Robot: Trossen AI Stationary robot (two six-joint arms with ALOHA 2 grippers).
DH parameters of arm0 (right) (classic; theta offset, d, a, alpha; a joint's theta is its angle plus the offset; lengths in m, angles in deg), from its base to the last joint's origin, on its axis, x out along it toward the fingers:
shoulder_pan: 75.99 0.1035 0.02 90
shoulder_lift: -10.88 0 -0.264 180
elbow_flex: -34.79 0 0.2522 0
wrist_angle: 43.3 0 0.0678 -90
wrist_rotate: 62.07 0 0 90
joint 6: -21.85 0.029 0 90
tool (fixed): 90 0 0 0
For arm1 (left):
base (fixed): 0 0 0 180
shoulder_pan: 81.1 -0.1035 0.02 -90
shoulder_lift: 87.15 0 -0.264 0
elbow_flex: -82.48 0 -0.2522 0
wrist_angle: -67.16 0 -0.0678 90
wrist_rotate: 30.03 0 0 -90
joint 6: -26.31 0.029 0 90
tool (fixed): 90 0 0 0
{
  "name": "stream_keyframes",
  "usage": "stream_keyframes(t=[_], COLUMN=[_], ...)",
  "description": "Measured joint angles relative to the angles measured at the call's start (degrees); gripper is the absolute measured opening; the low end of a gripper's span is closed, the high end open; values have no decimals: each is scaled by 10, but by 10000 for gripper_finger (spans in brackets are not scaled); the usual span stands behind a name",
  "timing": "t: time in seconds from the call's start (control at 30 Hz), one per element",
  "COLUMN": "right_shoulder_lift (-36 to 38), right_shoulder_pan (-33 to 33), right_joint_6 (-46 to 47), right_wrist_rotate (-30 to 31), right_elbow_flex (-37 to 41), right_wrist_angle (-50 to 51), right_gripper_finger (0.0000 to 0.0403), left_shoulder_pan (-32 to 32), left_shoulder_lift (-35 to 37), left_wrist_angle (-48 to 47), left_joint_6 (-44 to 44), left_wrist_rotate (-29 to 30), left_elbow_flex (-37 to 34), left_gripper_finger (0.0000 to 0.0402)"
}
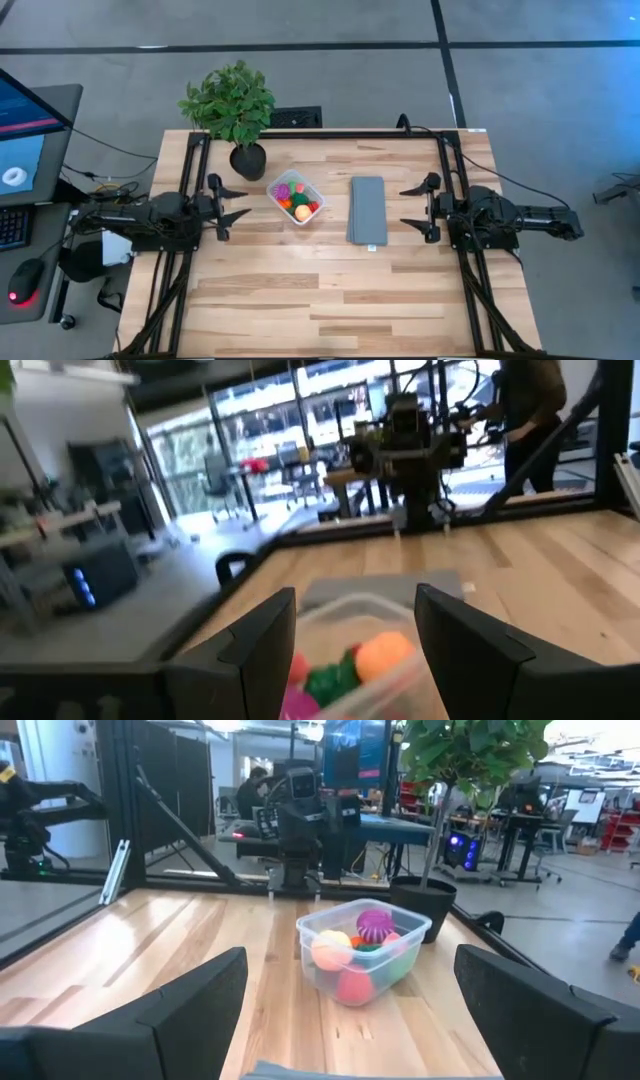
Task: Pick and placing Produce into tupperware
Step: Return to Home Position
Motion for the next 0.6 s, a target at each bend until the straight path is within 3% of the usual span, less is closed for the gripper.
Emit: stream_keyframes(t=[0.3, 0.43, 0.6], right_shoulder_lift=[0, -7, -19], right_shoulder_pan=[0, 10, 38], right_joint_6=[15, 15, -2], right_wrist_rotate=[4, 4, -3], right_elbow_flex=[0, 0, 0], right_wrist_angle=[0, 0, 0], right_gripper_finger=[379, 379, 379], left_shoulder_pan=[0, 0, 0], left_shoulder_lift=[0, 0, 0], left_wrist_angle=[-29, -38, -41], left_joint_6=[-43, -27, -17], left_wrist_rotate=[-6, -72, -89], left_elbow_flex=[0, 0, 0], left_gripper_finger=[197, 197, 197])
